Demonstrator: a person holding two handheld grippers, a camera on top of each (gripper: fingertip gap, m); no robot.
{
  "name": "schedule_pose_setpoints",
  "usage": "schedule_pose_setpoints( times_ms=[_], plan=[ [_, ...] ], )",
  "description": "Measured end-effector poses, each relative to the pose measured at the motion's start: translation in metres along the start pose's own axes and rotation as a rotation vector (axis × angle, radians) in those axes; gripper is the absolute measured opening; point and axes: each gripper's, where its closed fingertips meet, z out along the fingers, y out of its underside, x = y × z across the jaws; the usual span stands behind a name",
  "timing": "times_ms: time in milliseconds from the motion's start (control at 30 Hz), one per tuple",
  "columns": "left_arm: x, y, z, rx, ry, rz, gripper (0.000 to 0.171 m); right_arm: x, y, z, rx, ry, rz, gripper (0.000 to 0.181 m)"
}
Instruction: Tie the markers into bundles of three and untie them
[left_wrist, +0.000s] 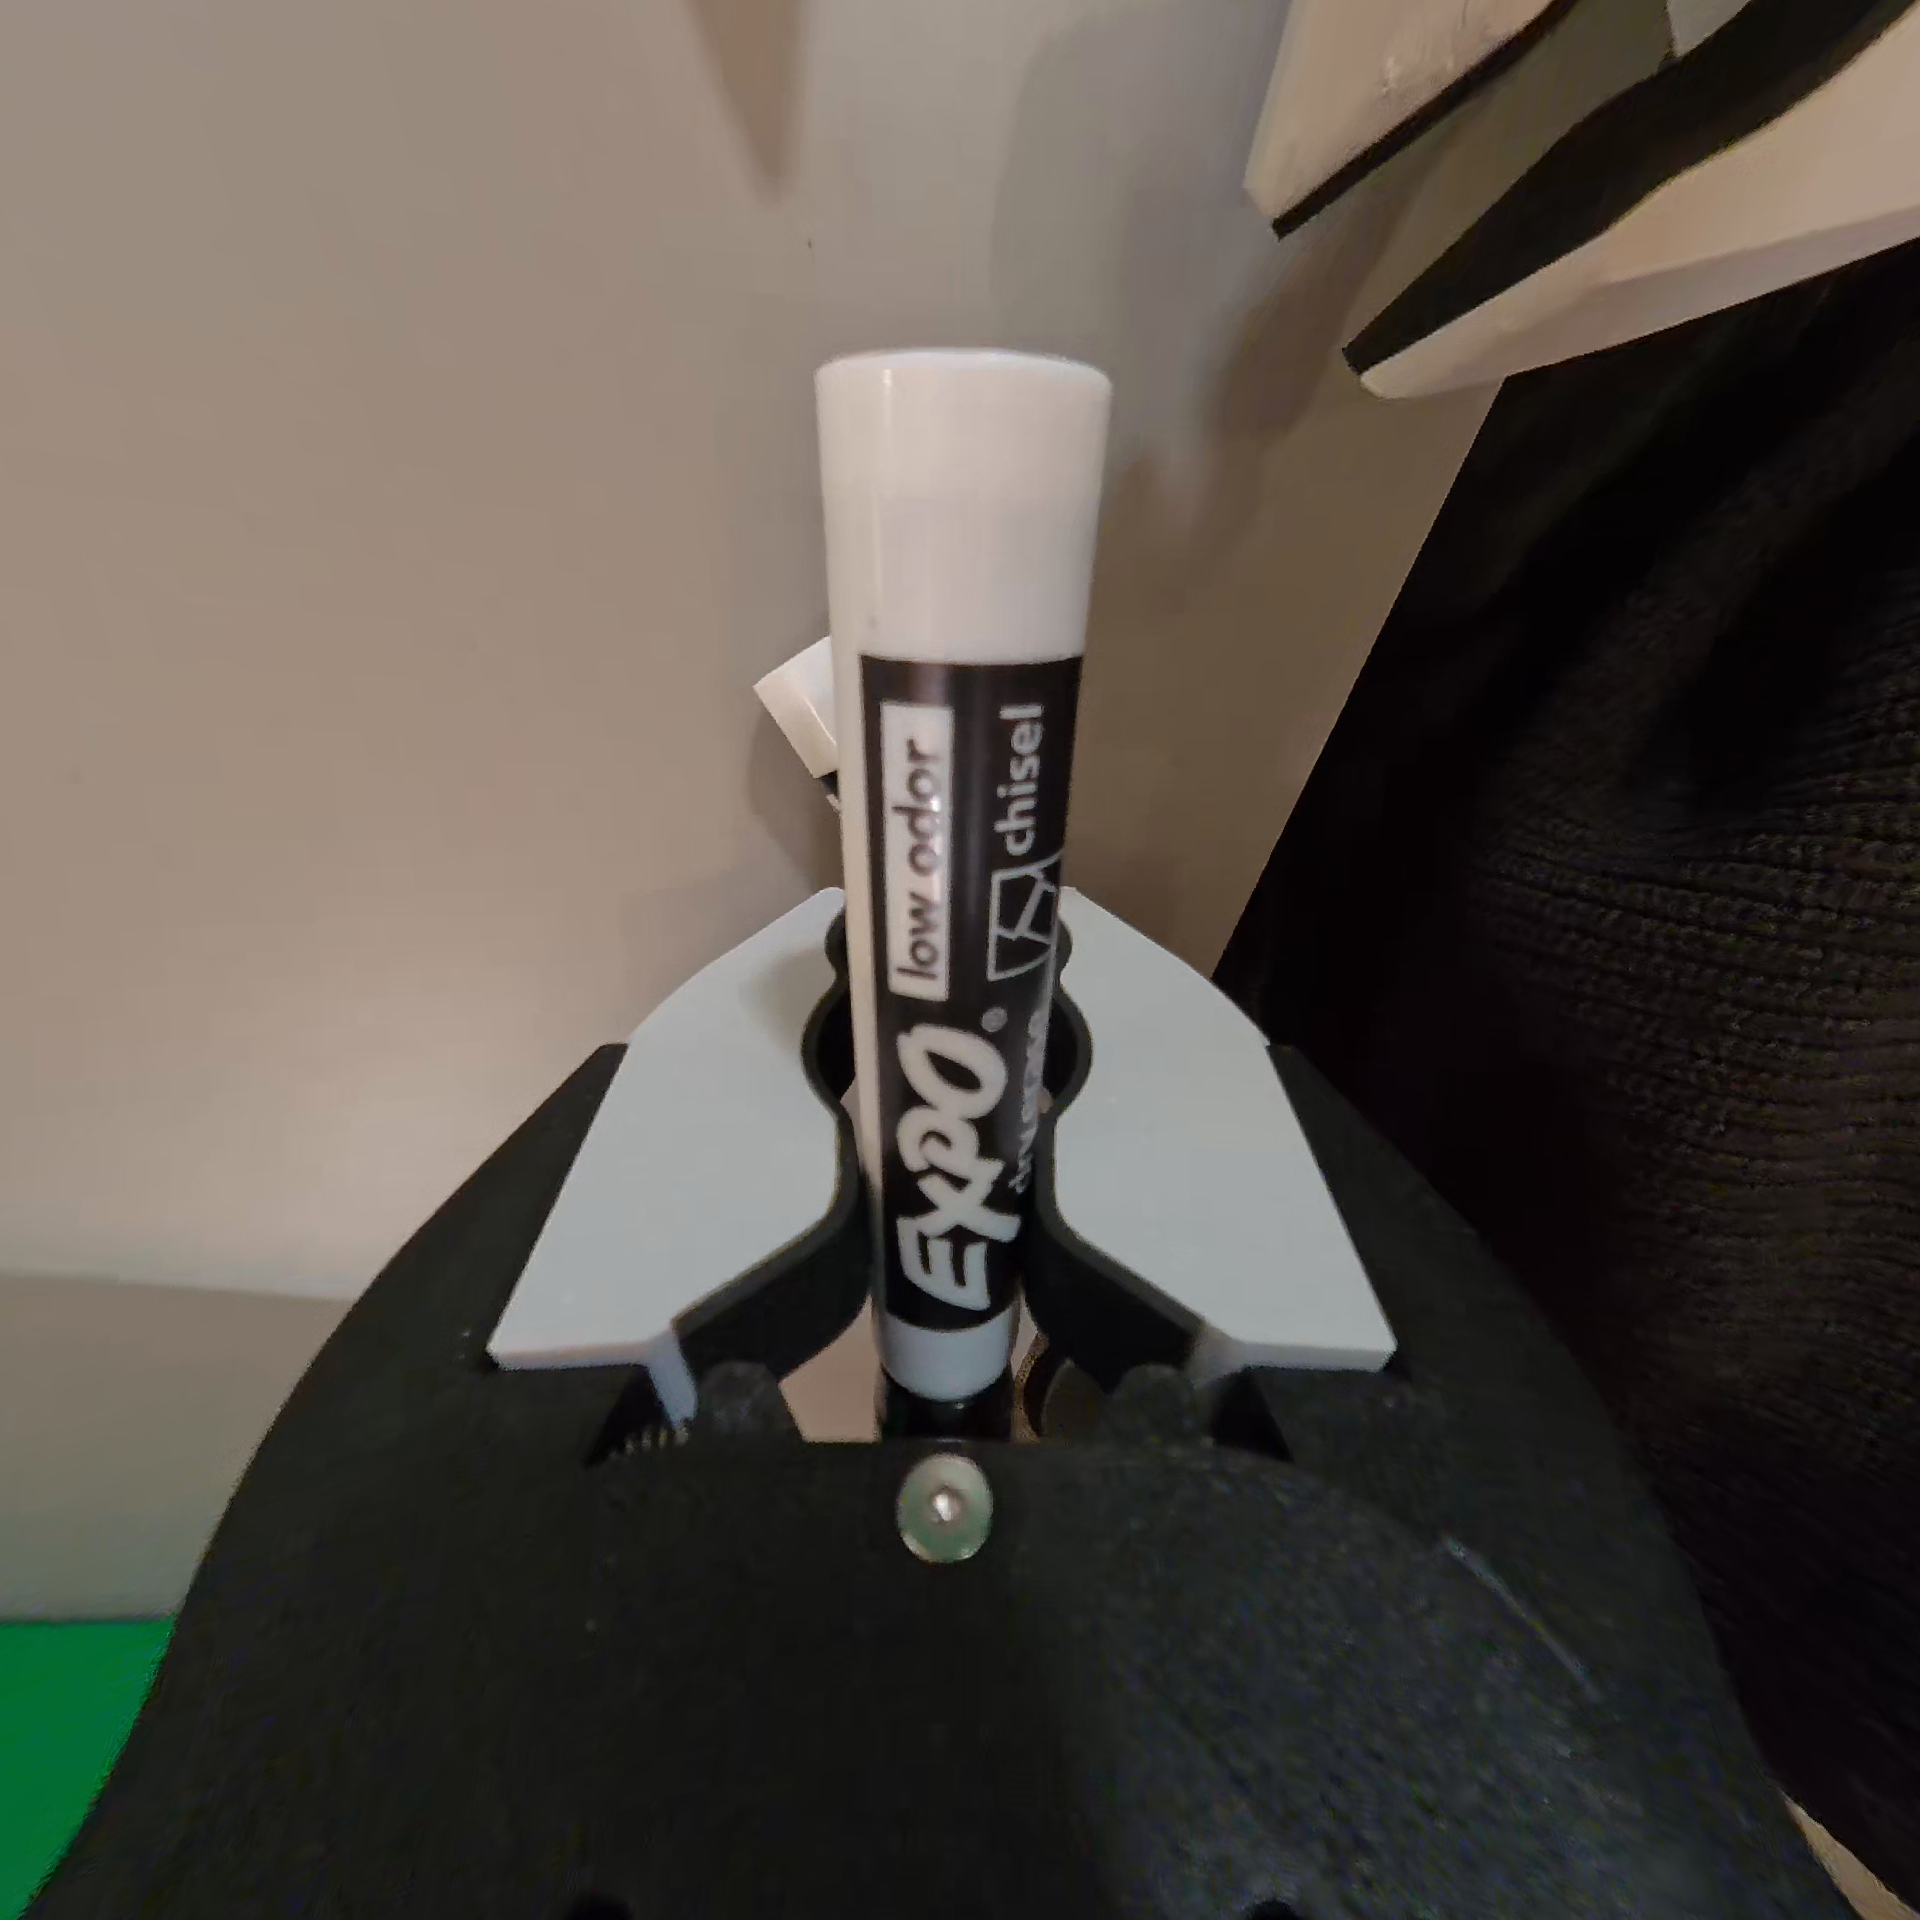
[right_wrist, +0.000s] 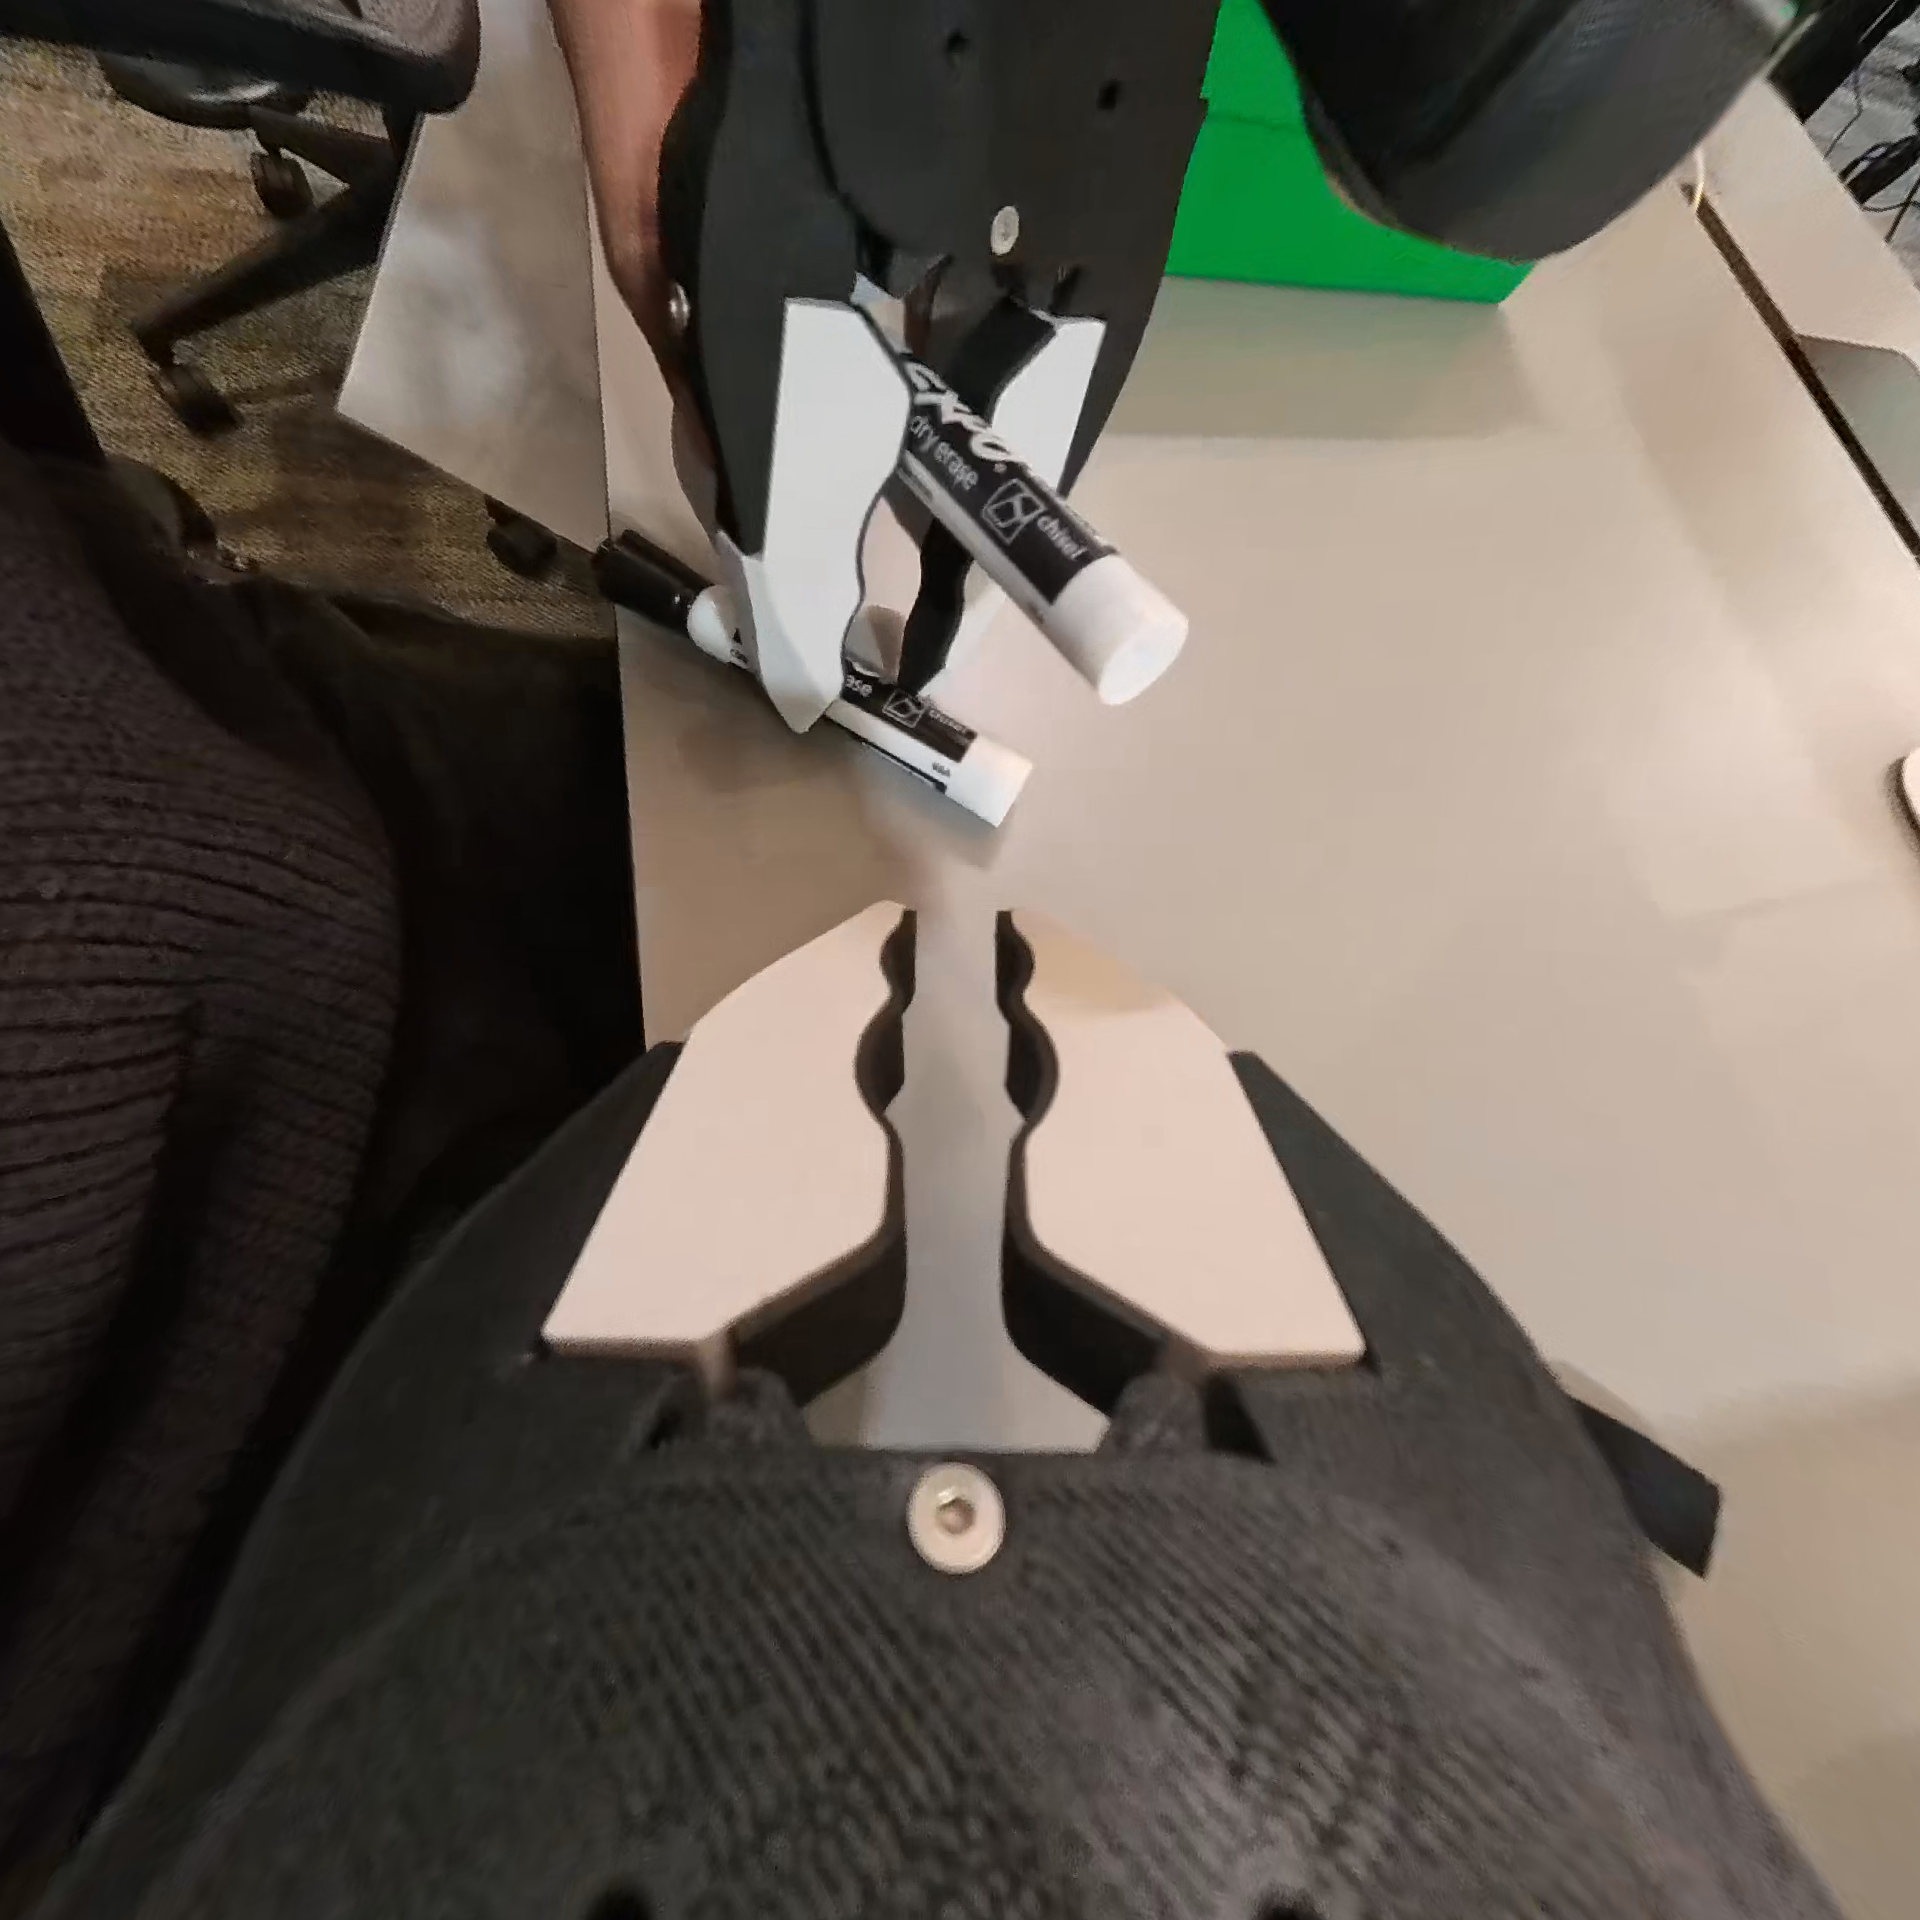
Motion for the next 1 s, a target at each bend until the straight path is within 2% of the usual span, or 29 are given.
schedule_pose_setpoints(
  times_ms=[433, 567, 700, 767, 867, 933, 1000],
  plan=[
    [0.0, 0.008, -0.021, 0.125, 0.005, -0.116, 0.033, -0.014, -0.003, -0.007, 0.006, 0.04, 0.05, 0.015],
    [-0.011, 0.01, -0.026, 0.184, -0.033, -0.159, 0.033, -0.036, 0.012, -0.017, -0.011, 0.046, 0.11, 0.014],
    [-0.039, 0.004, -0.016, 0.182, -0.066, -0.236, 0.033, -0.071, 0.029, -0.027, -0.059, 0.048, 0.127, 0.014],
    [-0.048, 0.001, -0.011, 0.175, -0.05, -0.296, 0.036, -0.086, 0.033, -0.033, -0.079, 0.066, 0.126, 0.014],
    [-0.047, -0.007, -0.013, 0.215, -0.05, -0.346, 0.062, -0.108, 0.033, -0.041, -0.075, 0.096, 0.124, 0.014],
    [-0.046, -0.005, -0.015, 0.214, -0.126, -0.343, 0.075, -0.12, 0.031, -0.042, -0.066, 0.114, 0.115, 0.015],
    [-0.044, -0.001, -0.021, 0.246, -0.233, -0.332, 0.074, -0.126, 0.026, -0.034, -0.046, 0.125, 0.097, 0.015]
  ],
)
